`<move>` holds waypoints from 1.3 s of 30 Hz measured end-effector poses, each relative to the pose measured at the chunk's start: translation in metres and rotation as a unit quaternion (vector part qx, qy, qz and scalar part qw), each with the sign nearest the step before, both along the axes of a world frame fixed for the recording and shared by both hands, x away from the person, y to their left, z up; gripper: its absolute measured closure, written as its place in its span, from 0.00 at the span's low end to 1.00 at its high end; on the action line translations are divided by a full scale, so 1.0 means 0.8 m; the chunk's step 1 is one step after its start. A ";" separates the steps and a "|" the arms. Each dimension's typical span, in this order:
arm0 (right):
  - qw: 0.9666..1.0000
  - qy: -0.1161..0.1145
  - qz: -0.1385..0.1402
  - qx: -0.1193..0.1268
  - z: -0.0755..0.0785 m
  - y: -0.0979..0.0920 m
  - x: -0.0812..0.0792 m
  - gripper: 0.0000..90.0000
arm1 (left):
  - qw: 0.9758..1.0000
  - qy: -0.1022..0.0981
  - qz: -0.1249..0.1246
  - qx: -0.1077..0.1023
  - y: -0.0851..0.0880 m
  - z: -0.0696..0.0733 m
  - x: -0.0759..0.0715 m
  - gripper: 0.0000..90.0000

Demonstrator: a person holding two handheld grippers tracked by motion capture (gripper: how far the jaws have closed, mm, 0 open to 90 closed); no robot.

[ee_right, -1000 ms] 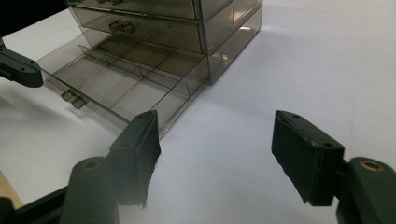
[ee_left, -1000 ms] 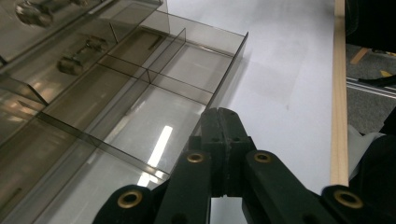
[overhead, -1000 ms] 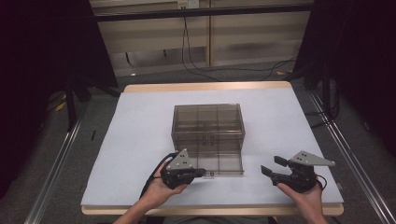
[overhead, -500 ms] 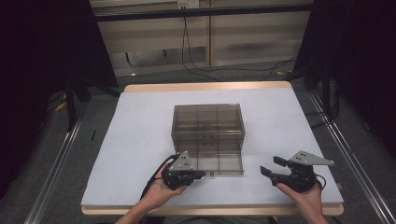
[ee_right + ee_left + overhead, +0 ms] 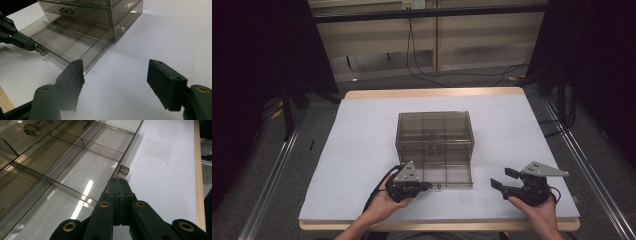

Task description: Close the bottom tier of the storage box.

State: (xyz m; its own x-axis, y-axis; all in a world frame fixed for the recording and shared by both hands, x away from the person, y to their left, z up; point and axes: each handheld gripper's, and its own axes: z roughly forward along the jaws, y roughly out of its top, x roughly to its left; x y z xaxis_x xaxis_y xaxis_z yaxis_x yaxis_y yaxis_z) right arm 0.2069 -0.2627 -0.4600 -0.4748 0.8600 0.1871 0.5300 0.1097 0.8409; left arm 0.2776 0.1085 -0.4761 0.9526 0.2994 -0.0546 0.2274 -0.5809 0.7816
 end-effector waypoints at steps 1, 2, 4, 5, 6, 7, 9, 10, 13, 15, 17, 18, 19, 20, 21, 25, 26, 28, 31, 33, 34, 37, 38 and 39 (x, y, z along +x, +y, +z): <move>1.000 0.000 0.000 0.000 0.000 0.000 0.000 0.33 | 1.000 0.000 0.000 0.000 0.000 0.000 0.000 1.00; 1.000 0.000 0.001 0.000 0.000 0.000 0.000 0.33 | 1.000 0.000 -0.001 -0.001 0.000 0.000 0.000 1.00; 1.000 0.000 0.001 0.000 0.000 0.001 0.000 0.33 | 1.000 -0.001 0.001 0.002 -0.001 0.000 0.001 1.00; 1.000 0.000 0.001 0.000 0.000 0.001 0.000 0.33 | 1.000 -0.001 0.001 0.002 -0.001 0.000 0.001 1.00; 1.000 0.000 0.000 0.001 0.000 0.000 0.000 0.33 | 1.000 0.000 0.003 0.004 -0.001 0.000 0.001 1.00; 1.000 -0.001 0.000 0.000 0.000 0.000 0.000 0.33 | 1.000 -0.001 0.002 0.004 -0.001 0.001 0.002 1.00; 1.000 0.001 0.000 0.001 0.000 -0.001 0.000 0.33 | 1.000 0.001 0.002 0.001 -0.001 0.000 0.002 1.00; 1.000 0.001 0.000 0.001 0.000 -0.001 0.000 0.33 | 1.000 0.001 0.002 0.001 -0.001 0.000 0.002 1.00; 1.000 0.001 0.000 0.001 0.000 -0.001 -0.001 0.33 | 1.000 0.000 0.004 -0.002 -0.003 0.000 0.003 1.00; 1.000 0.001 0.000 0.000 0.000 0.000 0.000 0.33 | 1.000 0.001 0.006 -0.001 -0.003 0.000 0.003 1.00; 1.000 0.001 0.001 0.001 0.000 0.000 0.000 0.33 | 1.000 0.000 0.001 0.001 -0.003 0.000 0.004 1.00; 1.000 0.001 0.000 0.001 0.000 0.000 0.000 0.33 | 1.000 0.000 0.001 -0.002 -0.004 -0.001 0.004 1.00; 1.000 0.001 0.000 0.001 0.000 0.000 0.000 0.33 | 1.000 -0.001 0.002 -0.001 -0.004 -0.001 0.004 1.00; 1.000 0.001 0.001 0.001 0.000 0.000 0.000 0.33 | 1.000 0.000 0.001 -0.002 -0.004 -0.001 0.005 1.00; 1.000 0.002 0.002 0.003 0.000 -0.001 0.000 0.33 | 1.000 -0.001 0.002 -0.001 -0.004 -0.001 0.004 1.00; 1.000 0.002 0.002 0.003 0.000 -0.001 0.000 0.33 | 1.000 0.000 0.005 -0.005 -0.005 -0.001 0.004 1.00; 1.000 0.002 0.001 0.002 0.000 -0.001 0.000 0.33 | 1.000 0.001 0.004 -0.007 -0.005 -0.002 0.004 1.00; 1.000 0.001 0.001 0.002 0.000 -0.001 0.000 0.33 | 1.000 0.001 0.005 -0.003 -0.005 -0.001 0.004 1.00; 1.000 0.003 0.002 0.002 0.000 -0.001 0.001 0.33 | 1.000 0.001 0.006 -0.004 -0.005 -0.001 0.005 1.00; 1.000 0.005 0.003 0.002 -0.001 0.000 0.001 0.33 | 1.000 0.000 0.007 -0.005 -0.006 -0.002 0.005 1.00; 1.000 0.005 0.003 0.002 -0.001 0.000 0.001 0.33 | 1.000 0.000 0.007 -0.005 -0.006 -0.002 0.005 1.00; 1.000 0.004 0.003 0.000 -0.001 0.000 0.001 0.33 | 1.000 -0.002 0.009 -0.004 -0.007 -0.002 0.006 1.00; 1.000 0.004 0.002 0.001 -0.001 0.001 0.001 0.33 | 1.000 0.001 0.010 -0.006 -0.008 -0.002 0.006 1.00; 1.000 0.004 0.002 0.001 -0.001 0.001 0.001 0.33 | 1.000 0.000 0.010 -0.004 -0.008 -0.002 0.006 1.00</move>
